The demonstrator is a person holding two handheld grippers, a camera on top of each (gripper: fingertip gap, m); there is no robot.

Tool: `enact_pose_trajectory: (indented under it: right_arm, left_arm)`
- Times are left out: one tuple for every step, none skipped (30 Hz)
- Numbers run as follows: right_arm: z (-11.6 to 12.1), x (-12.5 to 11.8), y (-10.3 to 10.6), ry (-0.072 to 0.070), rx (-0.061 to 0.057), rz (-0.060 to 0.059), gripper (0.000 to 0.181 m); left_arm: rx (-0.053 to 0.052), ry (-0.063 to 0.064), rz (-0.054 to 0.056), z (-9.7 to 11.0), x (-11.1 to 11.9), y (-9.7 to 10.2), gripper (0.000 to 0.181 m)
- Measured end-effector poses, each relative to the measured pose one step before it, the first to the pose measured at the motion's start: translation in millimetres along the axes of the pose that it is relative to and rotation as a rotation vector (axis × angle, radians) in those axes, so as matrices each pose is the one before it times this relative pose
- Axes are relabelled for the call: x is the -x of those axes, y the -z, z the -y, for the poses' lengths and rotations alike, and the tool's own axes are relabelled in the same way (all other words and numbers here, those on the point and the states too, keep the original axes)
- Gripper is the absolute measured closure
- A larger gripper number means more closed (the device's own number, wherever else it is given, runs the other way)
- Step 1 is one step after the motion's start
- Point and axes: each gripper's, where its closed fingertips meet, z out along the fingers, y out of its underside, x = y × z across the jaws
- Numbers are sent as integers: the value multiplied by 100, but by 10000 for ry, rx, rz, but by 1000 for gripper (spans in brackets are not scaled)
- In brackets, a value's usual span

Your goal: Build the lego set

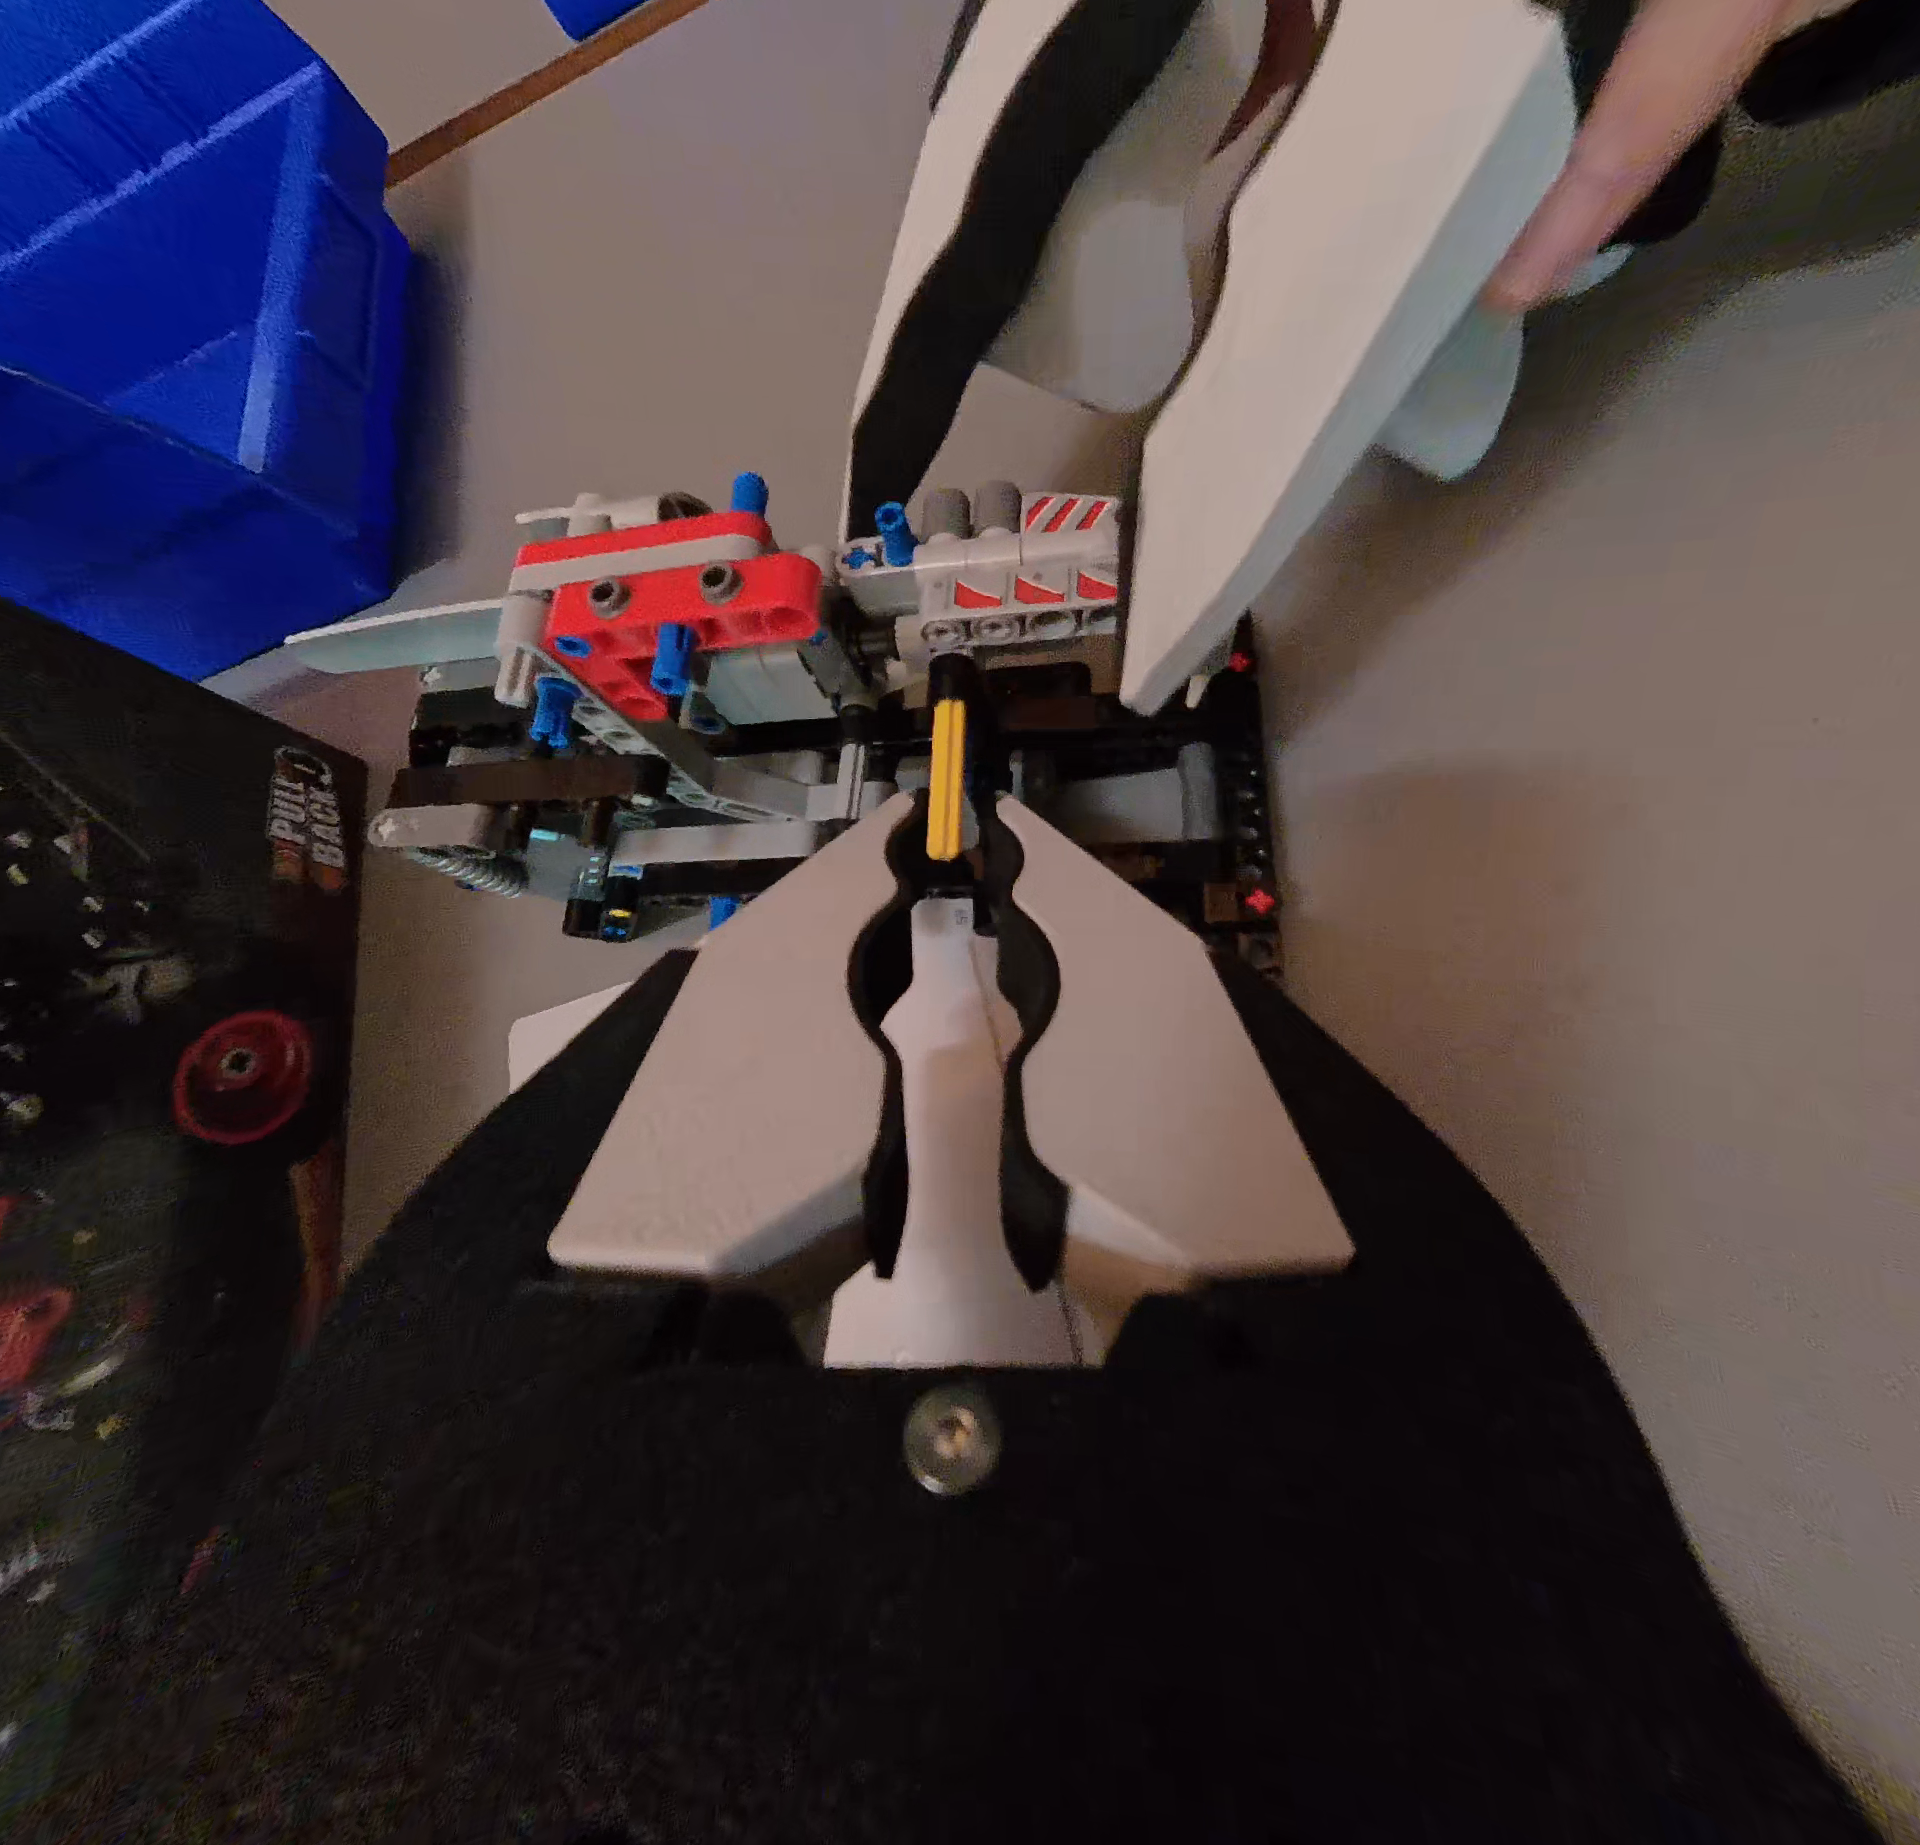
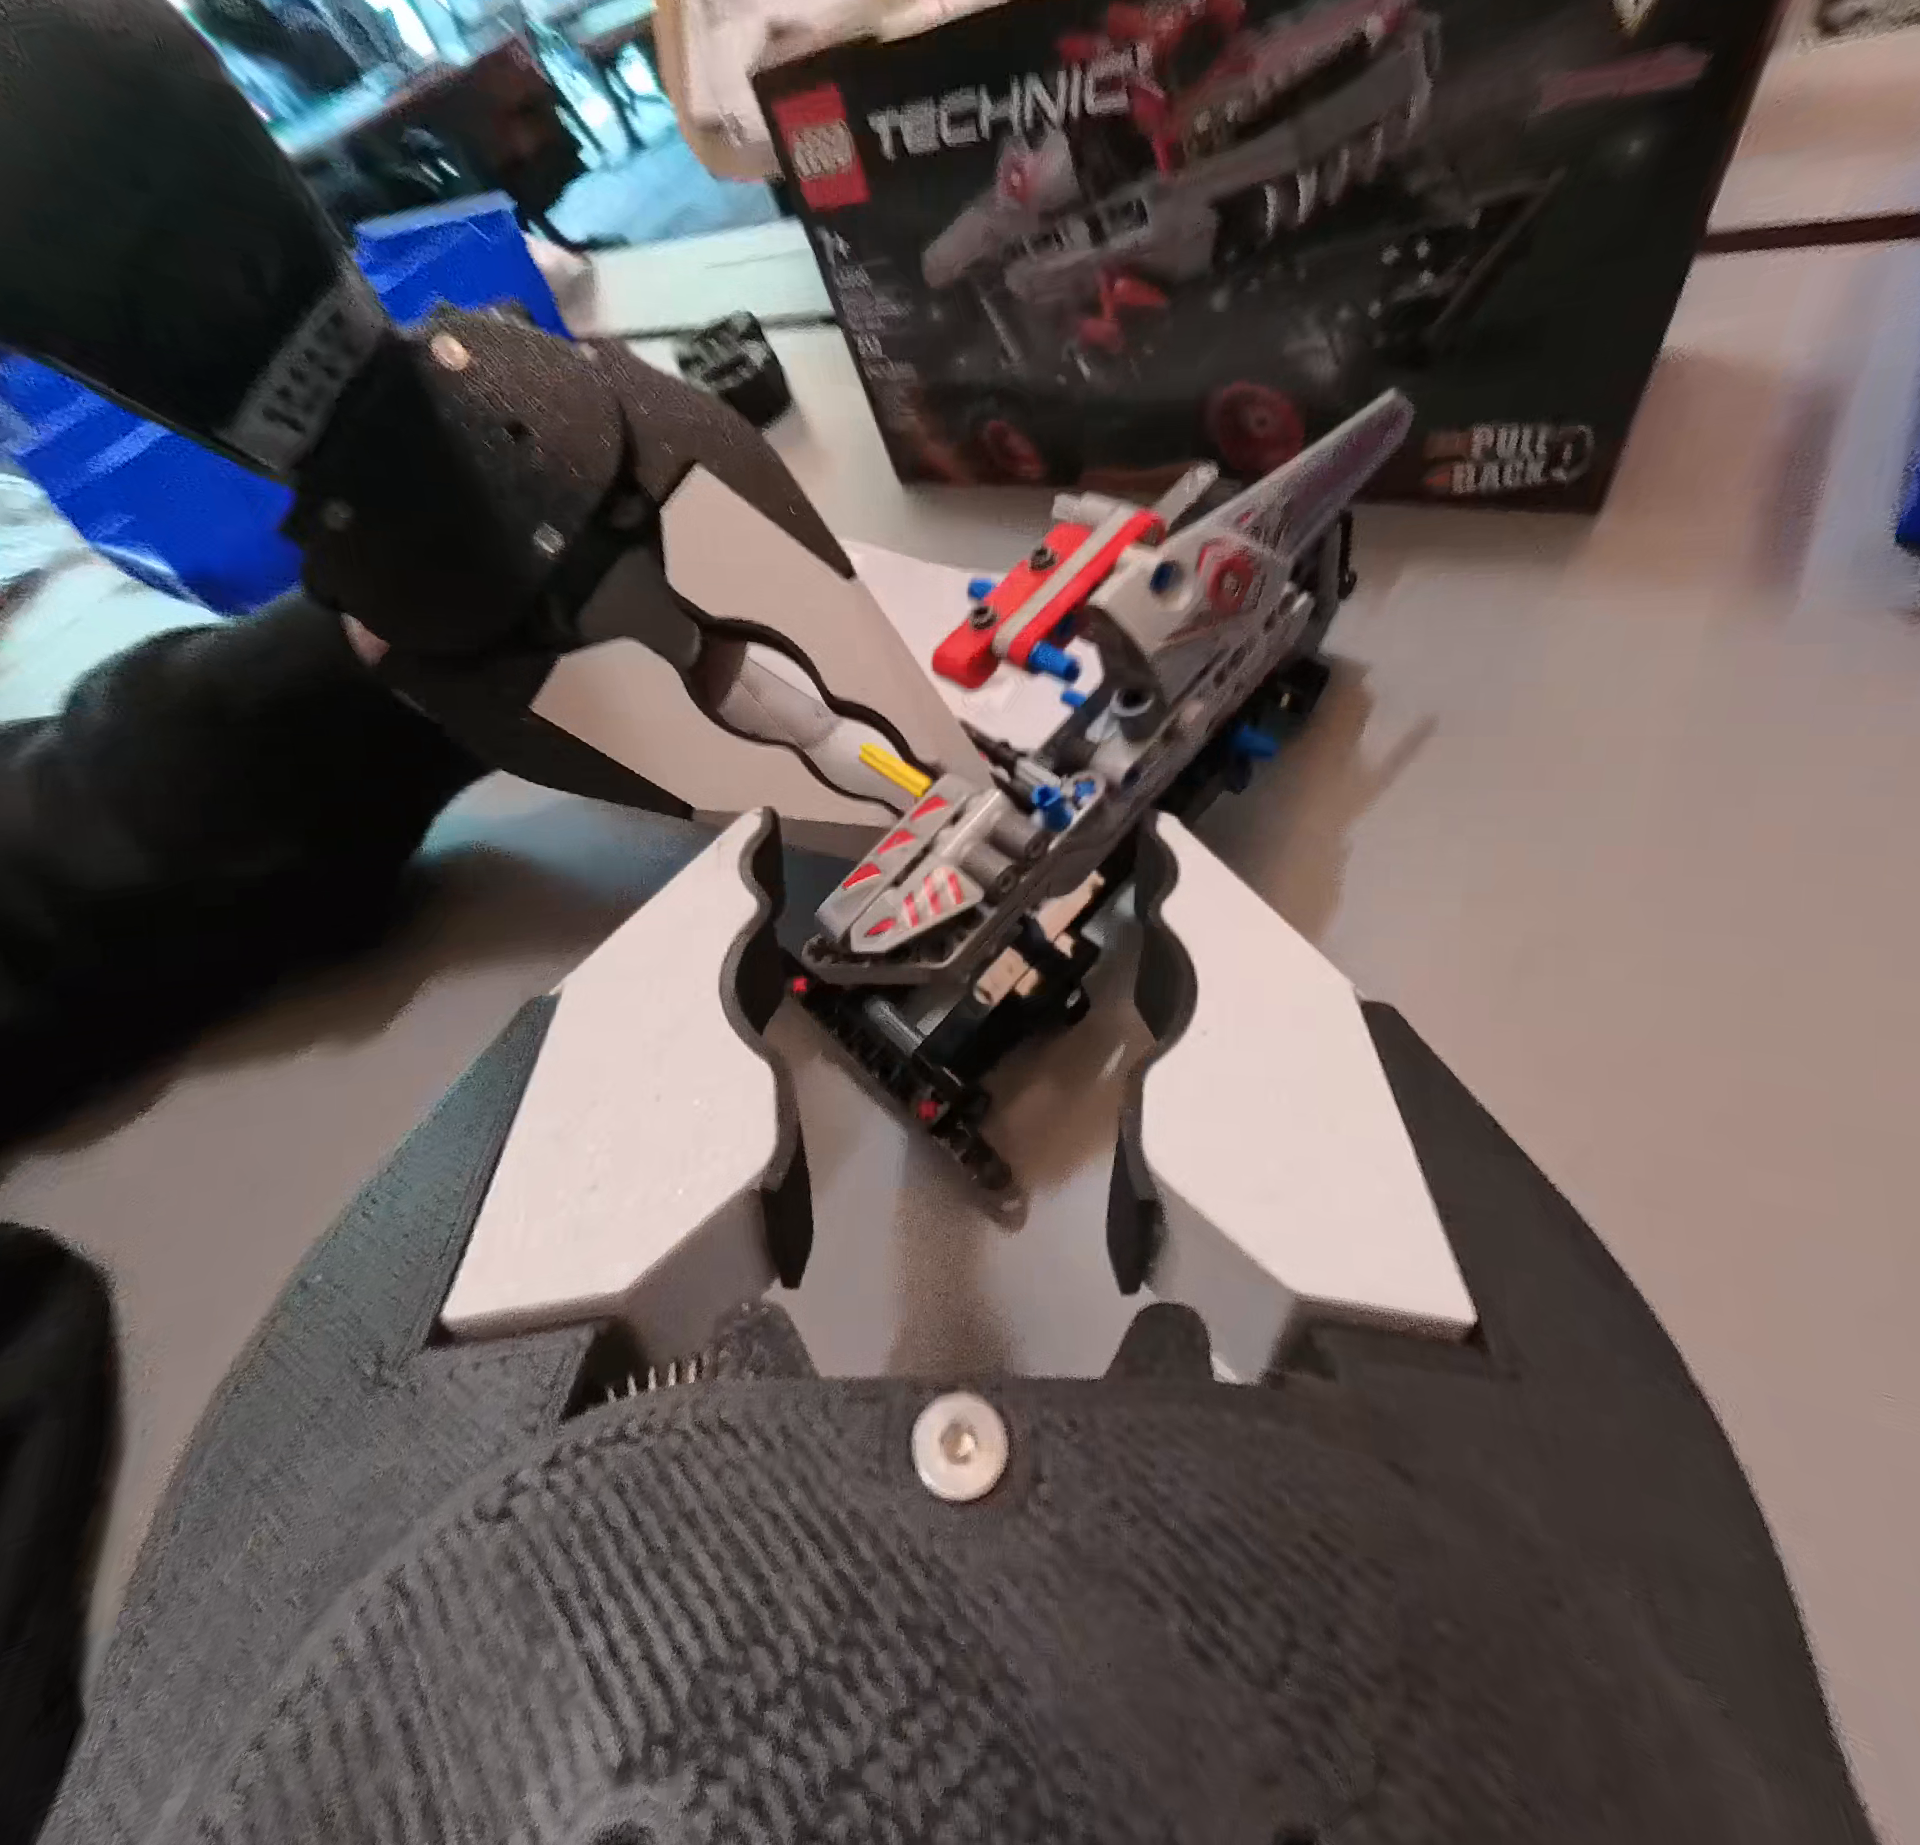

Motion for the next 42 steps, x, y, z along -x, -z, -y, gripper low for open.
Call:
enact_pose_trajectory:
  right_arm:
    - [-657, -15, -272, 96, 278, -296, 112]
    - [-622, -2, -184, 173, 263, -307, 111]
    - [-516, -316, -96, 210, 216, -473, 112]
    - [-322, -656, -10, 251, 92, -614, 116]
    - [-4, -304, 26, 252, -98, -318, 118]
    - [181, 0, 119, 60, -211, -72, 131]
    - [199, -239, 148, -88, -190, -175, 135]
    - [-33, -264, 137, 34, -55, -119, 136]
    - [-47, -224, 163, 124, -61, -29, 138]
    - [-102, -211, 218, 203, -13, 19, 139]
    - [-152, -160, 273, 304, 50, 108, 140]
    - [-235, -221, 354, 344, 123, 117, 141]
    - [-198, -433, 415, 315, 109, 45, 145]
    - [-174, -509, 426, 281, 58, 39, 147]
    - [-163, -518, 409, 237, 18, 79, 148]
    - [-184, -569, 379, 173, 5, 79, 149]
    - [-179, -446, 350, 237, -2, 175, 150]
    - [-192, -269, 354, 371, -21, 263, 150]
    - [-80, -191, 382, 326, -116, 265, 147]
    - [131, -48, 397, 72, -226, 311, 136]
    - [263, 231, 359, -175, -200, 466, 125]
    - [430, 196, 299, -287, -218, 412, 119]
    - [699, -197, 144, -352, -385, 79, 110]
    - [659, -112, -24, -279, -353, 36, 101]
    - [309, 260, -165, -121, -154, 201, 96]
    - [-68, 140, -322, -51, 47, 114, 92]
    - [-409, 44, -442, -60, 235, 51, 87]
    - [-568, 166, -506, -84, 324, 101, 83]
    - [-570, 164, -521, -76, 319, 81, 83]
    - [-492, -72, -460, -8, 289, -70, 84]
    - [-361, -190, -332, 88, 225, -147, 84]
    - [-93, -220, -221, 110, 74, -164, 86]
    - [105, -233, -130, 53, -36, -155, 93]
    - [207, -47, -103, 11, -115, -24, 98]
    - [187, 161, -106, 19, -118, 107, 103]
    - [18, 181, -90, 89, 9, 115, 112]
    - [-59, 79, -70, 192, 59, 41, 117]
    - [-119, -144, -28, 286, 81, -111, 121]
    - [-176, -297, 7, 309, 99, -195, 128]
    - [-216, -197, 13, 245, 125, -109, 133]
    - [-151, -43, 4, 108, 67, 33, 135]
    - [15, 47, 44, -48, -26, 125, 135]
  left_arm:
    - [-150, 95, -10, 171, -43, -87, 176]
    - [-182, 68, -20, 218, -60, -67, 176]
    - [-157, 63, -31, 186, -82, -47, 176]
    - [-40, 29, -27, 8, -64, -64, 176]
    - [32, -49, -22, -86, -72, -65, 176]
    - [40, -94, 15, -93, -27, -44, 176]
    - [12, -89, 26, -35, 8, -13, 176]
    - [15, -70, -7, 8, -10, 47, 175]
    - [59, -67, -26, -21, 14, 150, 174]
    - [61, -69, 5, 12, 82, 230, 174]
    - [-20, -61, 42, 119, 153, 307, 174]
    - [-100, -37, 29, 207, 137, 308, 174]
    - [-105, -1, 10, 178, 100, 262, 174]
    - [-52, 8, 25, 88, 121, 196, 173]
    - [18, -19, 69, -38, 171, 125, 172]
    - [41, -55, 83, -65, 149, 62, 169]
    - [-20, -61, 41, 40, 63, 45, 165]
    - [-114, -49, 1, 199, -13, 38, 162]
    - [-202, -27, 74, 367, 90, 94, 155]
    - [-201, -39, 118, 424, 167, 144, 147]
    - [-124, -86, 124, 380, 207, 244, 139]
    - [-83, -156, 122, 386, 256, 320, 132]
    - [-117, -250, 168, 489, 380, 351, 126]
    - [-185, -346, 148, 628, 430, 288, 123]
    - [-159, -359, -49, 651, 303, 101, 123]
    - [82, -274, -368, 438, 114, -144, 119]
    - [368, -88, -588, 125, 78, -355, 111]
    - [484, -71, -812, -7, -94, -512, 102]
    - [471, -213, -690, 9, 95, -586, 96]
    - [416, -418, -496, 41, 232, -586, 88]
    - [438, -511, -433, 2, 154, -525, 82]
    - [485, -485, -415, -19, 104, -498, 79]
    - [444, -471, -356, 59, 119, -503, 78]
    - [370, -471, -298, 133, 160, -497, 78]
    - [299, -412, -255, 168, 191, -486, 78]
    - [242, -303, -249, 157, 158, -493, 78]
    - [213, -238, -255, 82, 90, -485, 78]
    - [209, -219, -309, -29, -116, -441, 79]
    - [213, -198, -281, -107, -177, -408, 81]
    - [118, -157, -211, -7, -190, -352, 81]
    - [8, -115, -206, 127, -261, -307, 82]
    - [14, -121, -162, 97, -242, -284, 83]
